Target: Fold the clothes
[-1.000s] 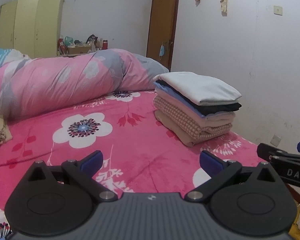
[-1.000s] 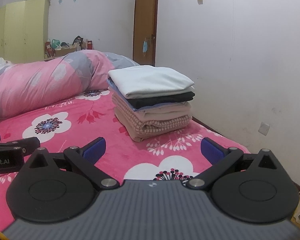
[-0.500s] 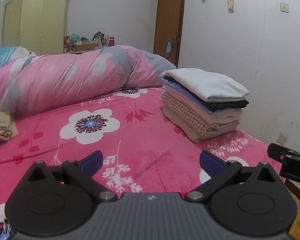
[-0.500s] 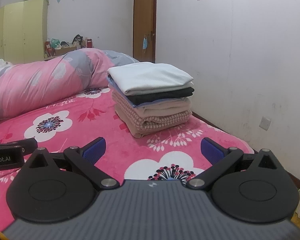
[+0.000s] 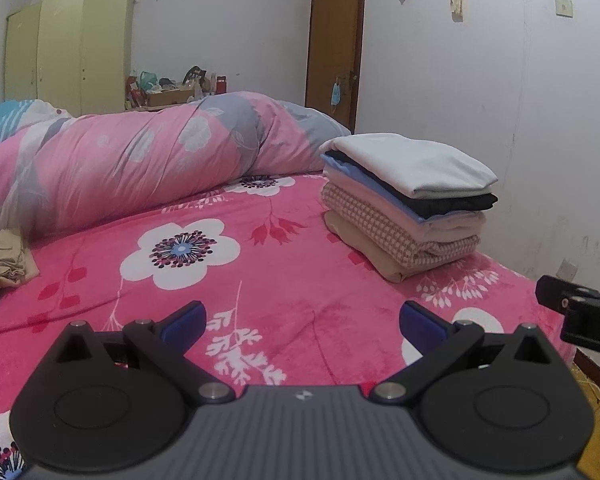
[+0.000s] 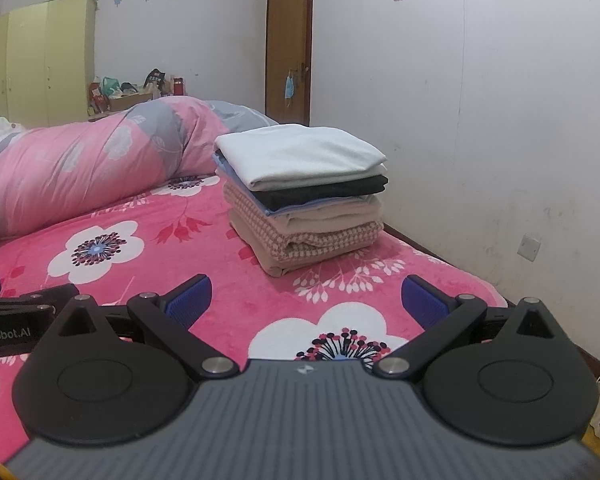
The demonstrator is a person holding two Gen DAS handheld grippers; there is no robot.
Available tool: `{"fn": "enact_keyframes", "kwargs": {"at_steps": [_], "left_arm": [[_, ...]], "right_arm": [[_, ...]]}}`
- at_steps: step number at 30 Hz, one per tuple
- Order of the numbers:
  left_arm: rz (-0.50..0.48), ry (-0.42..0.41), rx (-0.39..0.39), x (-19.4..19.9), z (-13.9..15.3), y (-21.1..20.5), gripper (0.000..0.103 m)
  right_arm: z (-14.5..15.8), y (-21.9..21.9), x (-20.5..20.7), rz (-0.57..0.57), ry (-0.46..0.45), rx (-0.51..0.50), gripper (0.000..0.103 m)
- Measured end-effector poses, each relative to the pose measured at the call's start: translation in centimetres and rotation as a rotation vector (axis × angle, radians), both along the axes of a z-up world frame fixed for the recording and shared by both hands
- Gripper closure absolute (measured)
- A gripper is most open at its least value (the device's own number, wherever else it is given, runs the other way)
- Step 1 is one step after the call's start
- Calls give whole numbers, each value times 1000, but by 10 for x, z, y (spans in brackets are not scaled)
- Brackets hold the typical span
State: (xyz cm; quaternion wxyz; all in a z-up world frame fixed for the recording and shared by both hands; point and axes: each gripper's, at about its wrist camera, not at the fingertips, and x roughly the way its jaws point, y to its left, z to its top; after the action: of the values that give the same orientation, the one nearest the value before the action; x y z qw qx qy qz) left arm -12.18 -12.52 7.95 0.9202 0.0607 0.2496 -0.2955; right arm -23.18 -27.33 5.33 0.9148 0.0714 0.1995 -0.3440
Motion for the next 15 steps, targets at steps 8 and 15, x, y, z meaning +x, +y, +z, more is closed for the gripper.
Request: {"fn": "enact_keyframes", "kwargs": {"at_steps": [8, 15], "left_arm": [[-3, -5, 7, -2, -1, -1, 0], [-10, -9, 13, -3, -1, -3, 0]], "right_arm": [[-1, 3, 0, 0, 2, -1, 1], [0, 3, 1, 1, 1, -3, 1]]}}
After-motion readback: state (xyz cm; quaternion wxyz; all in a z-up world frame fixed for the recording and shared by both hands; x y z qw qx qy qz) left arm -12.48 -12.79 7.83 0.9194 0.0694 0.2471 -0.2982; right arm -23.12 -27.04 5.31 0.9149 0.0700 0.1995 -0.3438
